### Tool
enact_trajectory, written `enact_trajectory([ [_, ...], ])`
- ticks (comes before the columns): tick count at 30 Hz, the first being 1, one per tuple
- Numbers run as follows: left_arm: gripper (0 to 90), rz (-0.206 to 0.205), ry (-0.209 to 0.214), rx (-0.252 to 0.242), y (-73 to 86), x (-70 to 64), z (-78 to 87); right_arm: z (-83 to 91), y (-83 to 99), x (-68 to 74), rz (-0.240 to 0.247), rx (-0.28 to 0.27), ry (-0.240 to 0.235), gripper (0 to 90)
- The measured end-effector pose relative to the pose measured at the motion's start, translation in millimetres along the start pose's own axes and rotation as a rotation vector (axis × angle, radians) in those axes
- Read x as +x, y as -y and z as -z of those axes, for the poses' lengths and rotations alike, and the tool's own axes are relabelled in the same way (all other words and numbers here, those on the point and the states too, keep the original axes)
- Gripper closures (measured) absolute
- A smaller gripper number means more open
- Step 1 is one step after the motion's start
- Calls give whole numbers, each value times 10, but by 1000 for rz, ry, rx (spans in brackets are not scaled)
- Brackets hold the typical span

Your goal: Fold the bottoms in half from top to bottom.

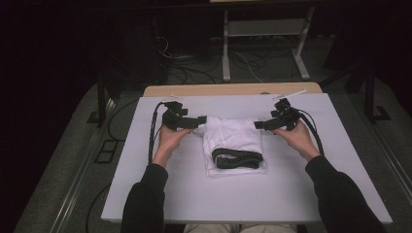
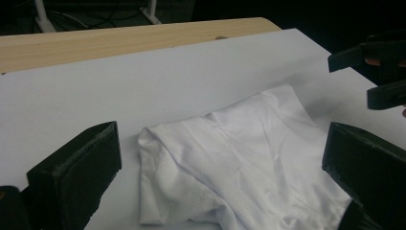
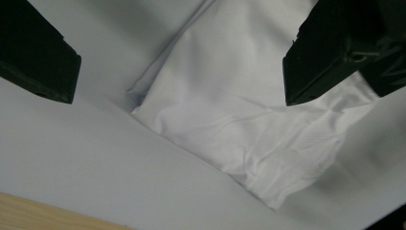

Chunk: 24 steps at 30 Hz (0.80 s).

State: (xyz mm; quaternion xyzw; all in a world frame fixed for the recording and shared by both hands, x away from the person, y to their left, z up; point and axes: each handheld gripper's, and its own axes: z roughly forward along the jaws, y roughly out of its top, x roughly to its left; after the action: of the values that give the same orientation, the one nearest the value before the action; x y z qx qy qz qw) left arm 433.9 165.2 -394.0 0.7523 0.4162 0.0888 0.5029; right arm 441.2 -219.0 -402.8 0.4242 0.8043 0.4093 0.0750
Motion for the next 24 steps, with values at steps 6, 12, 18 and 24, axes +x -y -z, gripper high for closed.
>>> enact_trajectory([
  [6,0,-25,5,-10,24,-80,140,221,71,65,14,-36,-13,0],
  [12,0,-39,9,-30,92,-120,295,415,146,119,25,-62,-28,0],
  [18,0,-48,10,-50,176,-142,439,545,275,122,31,-71,-24,0],
  [24,0,-48,3,-71,276,-139,598,646,425,103,25,-82,-24,0],
])
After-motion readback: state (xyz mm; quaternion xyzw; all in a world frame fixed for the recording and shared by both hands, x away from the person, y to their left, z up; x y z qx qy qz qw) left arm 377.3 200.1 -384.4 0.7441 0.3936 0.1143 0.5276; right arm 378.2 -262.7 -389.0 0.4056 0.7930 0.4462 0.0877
